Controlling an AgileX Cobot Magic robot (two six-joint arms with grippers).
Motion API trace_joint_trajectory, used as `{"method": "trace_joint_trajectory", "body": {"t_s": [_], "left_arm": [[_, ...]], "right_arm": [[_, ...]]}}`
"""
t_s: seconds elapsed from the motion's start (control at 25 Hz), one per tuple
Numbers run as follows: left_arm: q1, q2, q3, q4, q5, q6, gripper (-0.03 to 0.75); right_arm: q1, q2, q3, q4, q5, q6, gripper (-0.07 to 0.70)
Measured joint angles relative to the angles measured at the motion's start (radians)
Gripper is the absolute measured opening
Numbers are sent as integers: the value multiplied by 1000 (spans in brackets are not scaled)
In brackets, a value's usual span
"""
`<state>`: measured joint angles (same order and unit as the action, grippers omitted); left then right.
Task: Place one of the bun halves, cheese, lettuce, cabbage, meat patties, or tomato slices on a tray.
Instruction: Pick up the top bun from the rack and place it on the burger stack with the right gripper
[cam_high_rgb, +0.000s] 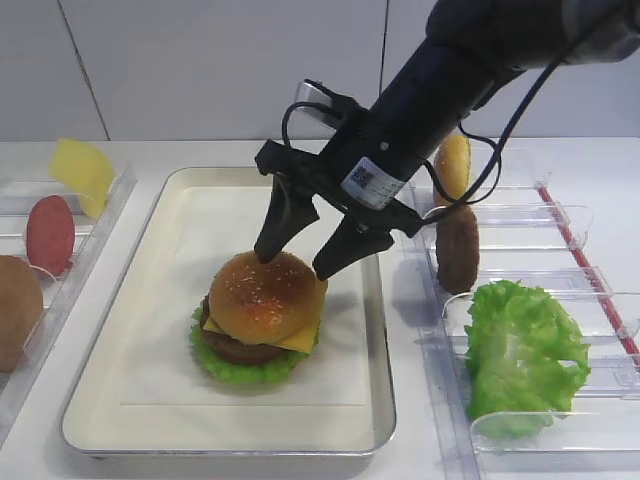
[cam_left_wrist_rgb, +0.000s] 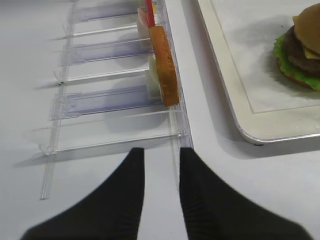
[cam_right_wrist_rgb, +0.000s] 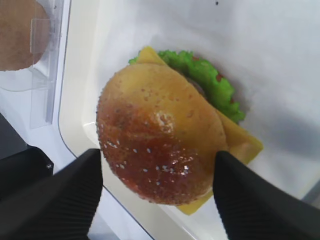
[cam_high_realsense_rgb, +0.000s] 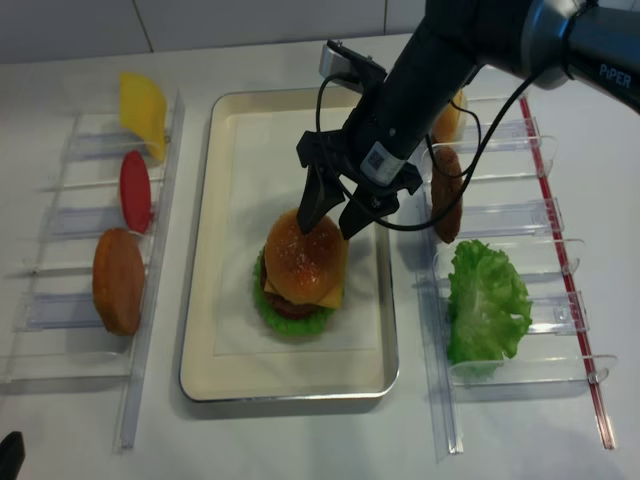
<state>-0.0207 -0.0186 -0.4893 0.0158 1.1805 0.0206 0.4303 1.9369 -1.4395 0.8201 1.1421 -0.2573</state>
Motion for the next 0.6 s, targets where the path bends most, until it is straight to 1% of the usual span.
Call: {"method": "trace_joint_trajectory", "body": {"t_s": [0.12,0.36,0.6], "left_arm": [[0,0,0,0,0,0,171],[0,0,0,0,0,0,171],[0,0,0,0,0,0,171]], "right_arm": [[4,0,0,-19,-9,0,487],[8,0,0,-47,-45,8,487],[9,0,0,-47,-49,10,486]]}}
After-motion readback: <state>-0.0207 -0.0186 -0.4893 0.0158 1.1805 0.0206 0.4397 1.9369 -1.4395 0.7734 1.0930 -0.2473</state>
